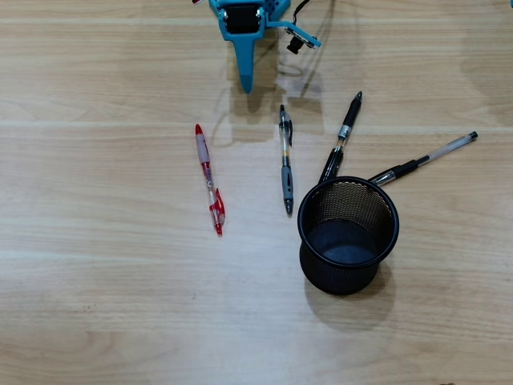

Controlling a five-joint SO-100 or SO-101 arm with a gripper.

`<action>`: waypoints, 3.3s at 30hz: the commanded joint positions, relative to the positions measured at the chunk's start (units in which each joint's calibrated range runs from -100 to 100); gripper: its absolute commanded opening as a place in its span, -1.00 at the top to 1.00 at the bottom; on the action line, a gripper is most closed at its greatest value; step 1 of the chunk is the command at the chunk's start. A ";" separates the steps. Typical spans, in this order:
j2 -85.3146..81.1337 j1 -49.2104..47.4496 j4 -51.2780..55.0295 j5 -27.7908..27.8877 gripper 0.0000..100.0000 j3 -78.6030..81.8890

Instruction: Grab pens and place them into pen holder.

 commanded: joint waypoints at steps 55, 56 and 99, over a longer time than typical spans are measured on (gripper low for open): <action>24.37 5.85 2.86 -0.23 0.95 -40.65; 25.82 5.85 2.86 -0.29 0.95 -41.38; 99.62 11.52 33.66 -37.35 0.86 -116.67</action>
